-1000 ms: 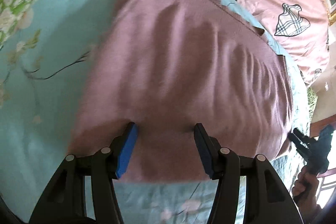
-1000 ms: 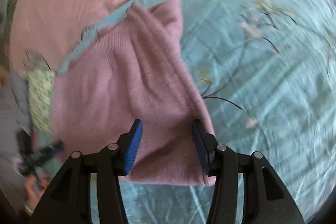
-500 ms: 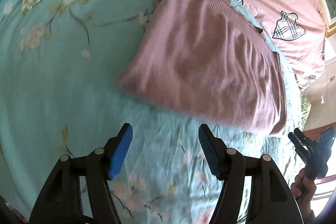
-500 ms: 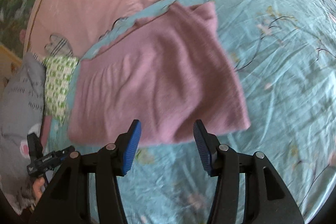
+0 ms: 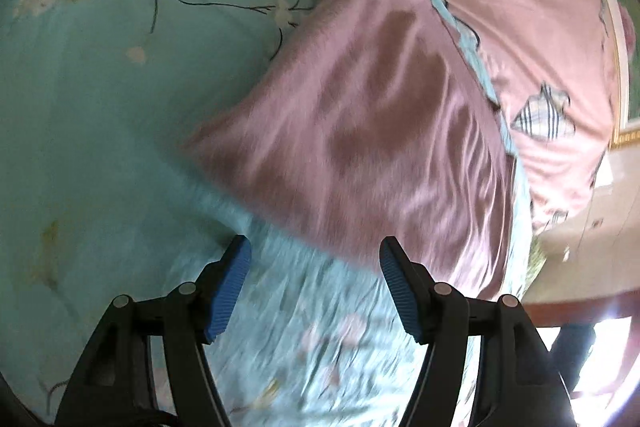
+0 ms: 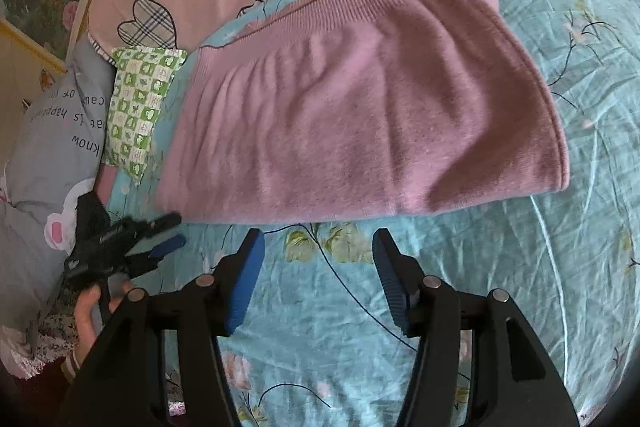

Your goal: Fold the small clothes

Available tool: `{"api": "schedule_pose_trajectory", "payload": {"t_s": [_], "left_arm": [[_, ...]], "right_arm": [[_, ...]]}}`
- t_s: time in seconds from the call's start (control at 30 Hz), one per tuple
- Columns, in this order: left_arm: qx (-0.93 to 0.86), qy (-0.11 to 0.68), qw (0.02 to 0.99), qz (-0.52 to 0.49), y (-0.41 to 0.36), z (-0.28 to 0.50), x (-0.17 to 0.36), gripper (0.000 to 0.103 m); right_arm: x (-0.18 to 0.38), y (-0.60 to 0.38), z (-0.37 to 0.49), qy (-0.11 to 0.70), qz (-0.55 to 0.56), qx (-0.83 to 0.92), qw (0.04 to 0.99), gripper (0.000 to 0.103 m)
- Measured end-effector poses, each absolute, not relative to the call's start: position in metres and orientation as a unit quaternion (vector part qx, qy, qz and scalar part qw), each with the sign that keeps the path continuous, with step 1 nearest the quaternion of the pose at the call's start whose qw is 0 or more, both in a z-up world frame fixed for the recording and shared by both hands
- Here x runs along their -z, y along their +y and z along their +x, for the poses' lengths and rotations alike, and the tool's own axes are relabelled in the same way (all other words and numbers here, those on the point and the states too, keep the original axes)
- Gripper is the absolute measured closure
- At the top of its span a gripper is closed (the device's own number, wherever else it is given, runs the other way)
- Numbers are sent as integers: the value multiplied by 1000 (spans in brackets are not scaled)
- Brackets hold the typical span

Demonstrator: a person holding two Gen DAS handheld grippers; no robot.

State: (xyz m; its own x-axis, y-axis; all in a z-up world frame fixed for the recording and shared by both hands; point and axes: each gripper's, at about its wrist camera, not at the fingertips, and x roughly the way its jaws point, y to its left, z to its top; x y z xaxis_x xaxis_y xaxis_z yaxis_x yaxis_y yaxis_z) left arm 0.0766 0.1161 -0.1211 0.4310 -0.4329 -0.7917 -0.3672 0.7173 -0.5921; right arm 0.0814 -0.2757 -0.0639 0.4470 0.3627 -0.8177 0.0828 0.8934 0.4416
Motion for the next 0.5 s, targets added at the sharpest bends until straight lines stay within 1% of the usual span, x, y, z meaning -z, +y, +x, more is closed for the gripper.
{"api": "schedule_pose_trajectory", "payload": {"t_s": [0.3, 0.4, 0.47, 0.5], "left_arm": [[-12, 487, 765, -422, 131, 110, 130, 35], [-23, 478, 777, -410, 126, 118, 128, 37], [-30, 478, 790, -384, 120, 125, 125, 57], [-25, 482, 794, -370, 115, 132, 124, 76]], "right_arm": [[66, -281, 91, 525, 215, -86, 819, 45], [67, -287, 96, 527, 217, -83, 818, 45], [69, -292, 99, 527, 221, -80, 817, 45], [69, -295, 101, 527, 223, -79, 816, 45]]}}
